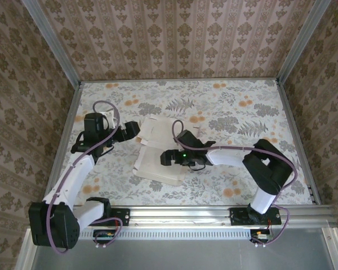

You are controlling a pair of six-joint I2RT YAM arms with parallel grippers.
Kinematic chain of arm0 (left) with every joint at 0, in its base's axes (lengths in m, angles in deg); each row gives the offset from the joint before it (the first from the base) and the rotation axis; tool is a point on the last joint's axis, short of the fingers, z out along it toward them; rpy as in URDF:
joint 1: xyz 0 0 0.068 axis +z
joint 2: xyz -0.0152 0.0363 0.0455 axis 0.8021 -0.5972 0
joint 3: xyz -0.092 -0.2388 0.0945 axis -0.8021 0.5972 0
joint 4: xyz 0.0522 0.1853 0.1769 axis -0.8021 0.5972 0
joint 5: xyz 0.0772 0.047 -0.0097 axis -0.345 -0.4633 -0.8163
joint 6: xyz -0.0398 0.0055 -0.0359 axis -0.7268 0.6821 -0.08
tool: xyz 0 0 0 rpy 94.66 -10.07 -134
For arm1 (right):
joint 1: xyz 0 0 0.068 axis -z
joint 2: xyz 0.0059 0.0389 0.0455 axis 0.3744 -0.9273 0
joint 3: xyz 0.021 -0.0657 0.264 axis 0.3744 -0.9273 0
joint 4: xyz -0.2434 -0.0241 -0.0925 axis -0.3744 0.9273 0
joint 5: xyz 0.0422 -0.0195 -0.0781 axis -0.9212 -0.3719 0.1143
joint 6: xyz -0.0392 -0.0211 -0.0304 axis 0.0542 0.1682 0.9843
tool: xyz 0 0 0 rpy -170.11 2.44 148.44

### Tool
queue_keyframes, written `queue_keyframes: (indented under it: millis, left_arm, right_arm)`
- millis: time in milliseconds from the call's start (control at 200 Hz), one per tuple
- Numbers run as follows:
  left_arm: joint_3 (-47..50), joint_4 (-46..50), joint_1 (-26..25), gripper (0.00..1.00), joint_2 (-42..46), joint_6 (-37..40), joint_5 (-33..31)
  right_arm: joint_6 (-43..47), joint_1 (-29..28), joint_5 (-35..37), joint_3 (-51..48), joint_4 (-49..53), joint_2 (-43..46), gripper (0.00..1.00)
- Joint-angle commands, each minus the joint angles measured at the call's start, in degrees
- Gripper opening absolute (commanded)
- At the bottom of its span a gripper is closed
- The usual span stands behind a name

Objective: Fold the paper box

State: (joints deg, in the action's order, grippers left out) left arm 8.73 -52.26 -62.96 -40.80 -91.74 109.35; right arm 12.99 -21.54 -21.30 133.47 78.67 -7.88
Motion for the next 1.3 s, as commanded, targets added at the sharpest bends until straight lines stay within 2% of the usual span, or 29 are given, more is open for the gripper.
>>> queue_keyframes:
  millis: [0, 180, 255, 325, 440, 635, 1120, 1270, 1295]
  left_arm:
    - [-1.1, 2.1, -1.2, 1.00, -2.2, 3.2, -0.3]
    - [-2.8, 4.1, -5.1, 1.00, -6.6, 4.5, -1.8]
    - [-2.1, 1.7, -6.9, 1.00, -7.4, 3.6, -3.0]
    - [-1.4, -2.0, -7.9, 1.00, -8.8, 1.7, -1.5]
    - [-2.6, -3.4, -10.3, 1.00, -12.1, -0.7, -2.1]
    - [-6.9, 1.0, -13.3, 1.00, -17.6, -0.7, -5.4]
    - [-15.4, 5.4, -16.1, 1.00, -32.4, 0.1, -1.4]
    - [-18.1, 8.0, -16.1, 1.00, -35.0, 1.2, -2.3]
    - [-18.4, 8.2, -17.7, 1.00, -35.4, 1.4, -2.5]
  right_arm:
    - [7.5, 3.7, 3.1, -3.5, 10.7, 4.4, 1.00]
    - [15.2, 6.1, -1.4, -3.3, 16.5, 13.3, 1.00]
    - [14.6, 6.1, -4.7, -2.8, 15.0, 15.1, 1.00]
    - [11.8, 6.1, -6.6, -3.3, 11.1, 15.4, 1.00]
    - [5.8, 5.9, -4.8, -3.7, 5.2, 12.7, 1.00]
    - [0.0, 5.4, -2.2, -4.8, 0.1, 9.0, 1.00]
    - [0.1, 5.3, -0.7, -8.0, 2.0, 7.4, 1.00]
    - [0.1, 5.3, -0.1, -9.0, 2.1, 7.3, 1.00]
    - [0.0, 5.3, -0.1, -9.1, 2.0, 7.3, 1.00]
